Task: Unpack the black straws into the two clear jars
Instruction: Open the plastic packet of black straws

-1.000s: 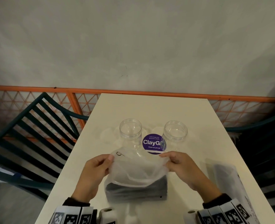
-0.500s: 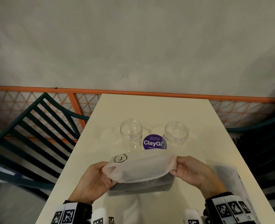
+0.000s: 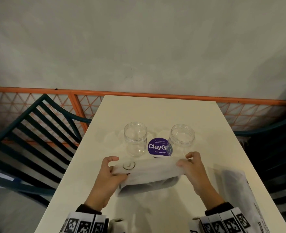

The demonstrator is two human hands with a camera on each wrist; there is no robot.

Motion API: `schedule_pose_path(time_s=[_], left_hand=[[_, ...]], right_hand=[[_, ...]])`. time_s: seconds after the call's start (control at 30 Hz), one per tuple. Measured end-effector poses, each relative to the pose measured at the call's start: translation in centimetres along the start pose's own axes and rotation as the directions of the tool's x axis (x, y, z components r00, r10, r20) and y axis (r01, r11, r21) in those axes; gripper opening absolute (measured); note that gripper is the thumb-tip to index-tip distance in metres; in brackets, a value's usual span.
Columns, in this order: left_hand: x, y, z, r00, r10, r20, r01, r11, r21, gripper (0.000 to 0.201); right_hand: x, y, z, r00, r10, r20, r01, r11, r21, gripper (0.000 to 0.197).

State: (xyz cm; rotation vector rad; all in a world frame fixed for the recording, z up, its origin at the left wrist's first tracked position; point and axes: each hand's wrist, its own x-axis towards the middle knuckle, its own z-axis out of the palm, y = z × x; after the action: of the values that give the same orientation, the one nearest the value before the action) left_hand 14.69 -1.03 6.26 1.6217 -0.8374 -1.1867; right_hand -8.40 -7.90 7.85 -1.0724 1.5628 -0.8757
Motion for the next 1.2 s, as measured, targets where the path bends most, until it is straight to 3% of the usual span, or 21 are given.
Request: schedule_pose_path(time_s=[0.07, 0.13, 0.27, 0.33, 0.47, 0.57, 0.63, 0.77, 0.9, 0.97, 1.07, 1.13, 1.17, 1.2], left_hand=[[-0.3, 0.0, 0.1, 0.994, 0.104, -0.015, -0.097, 0.963, 0.253, 0.049], [-0.5, -0.3, 0.0, 0.983, 0.171, -0.062, -0.131, 0.903, 0.409, 0.04], [-0.1, -0.9, -0.6, 0.951, 0.248, -0.185, -0.128, 0.858, 0.497, 0.023], [0.1, -0.7, -0.7, 0.955, 0.239, -0.176, -0.127, 0.864, 0.487, 0.014], [0.3, -0.4, -0.6, 0.988, 0.147, -0.042, -0.132, 0.96, 0.246, 0.011], [0.1, -0.3, -0.3, 0.996, 0.006, 0.086, -0.001, 0.998, -0.055, 0.02], [0.1, -0.2, -0.4, 0.986, -0.058, 0.158, 0.089, 0.977, -0.194, 0.019], [0.7, -0.9, -1.6, 0.94, -0.204, 0.272, 0.304, 0.863, -0.403, 0.024], [0.9, -1.4, -2.8, 0.878, -0.199, 0.436, 0.428, 0.734, -0.526, 0.056], [1.0, -1.0, -2.6, 0.878, -0.186, 0.44, 0.422, 0.735, -0.531, 0.037], [0.4, -0.2, -1.3, 0.933, -0.153, 0.325, 0.303, 0.819, -0.487, 0.011], [0.2, -0.1, -0.7, 0.968, -0.13, 0.217, 0.207, 0.899, -0.385, 0.022], [0.2, -0.3, -0.6, 0.978, -0.118, 0.175, 0.169, 0.933, -0.318, 0.036], [0.2, -0.6, -0.6, 0.983, -0.101, 0.156, 0.137, 0.961, -0.24, 0.052]], right_hand=[[0.5, 0.2, -0.8, 0.995, -0.061, -0.078, 0.065, 0.997, 0.052, 0.033], [0.7, 0.4, -1.3, 0.984, -0.119, -0.13, 0.118, 0.993, -0.016, 0.029], [0.9, 0.8, -1.9, 0.974, -0.178, -0.138, 0.144, 0.963, -0.226, 0.015], [1.0, 0.9, -2.1, 0.987, -0.141, -0.081, 0.122, 0.97, -0.21, 0.008], [0.7, 0.9, -1.5, 0.995, -0.022, 0.094, 0.018, 0.999, 0.035, 0.013], [0.2, 0.9, -0.8, 0.952, 0.105, 0.288, -0.168, 0.964, 0.205, 0.014], [-0.1, 0.9, -0.6, 0.899, 0.167, 0.404, -0.311, 0.893, 0.324, 0.018], [0.6, 0.6, -1.7, 0.823, 0.245, 0.513, -0.533, 0.646, 0.546, 0.025], [0.9, 0.8, -2.6, 0.797, 0.299, 0.525, -0.585, 0.601, 0.545, 0.022], [1.0, 1.2, -2.4, 0.798, 0.306, 0.52, -0.588, 0.587, 0.557, 0.027], [0.8, 1.4, -2.1, 0.86, 0.269, 0.434, -0.489, 0.68, 0.546, 0.017], [0.6, 1.5, -2.0, 0.908, 0.158, 0.389, -0.339, 0.822, 0.457, 0.015], [0.4, 1.5, -1.8, 0.919, 0.113, 0.377, -0.266, 0.884, 0.384, 0.006], [0.2, 1.8, -1.8, 0.936, 0.087, 0.341, -0.183, 0.949, 0.259, 0.009]])
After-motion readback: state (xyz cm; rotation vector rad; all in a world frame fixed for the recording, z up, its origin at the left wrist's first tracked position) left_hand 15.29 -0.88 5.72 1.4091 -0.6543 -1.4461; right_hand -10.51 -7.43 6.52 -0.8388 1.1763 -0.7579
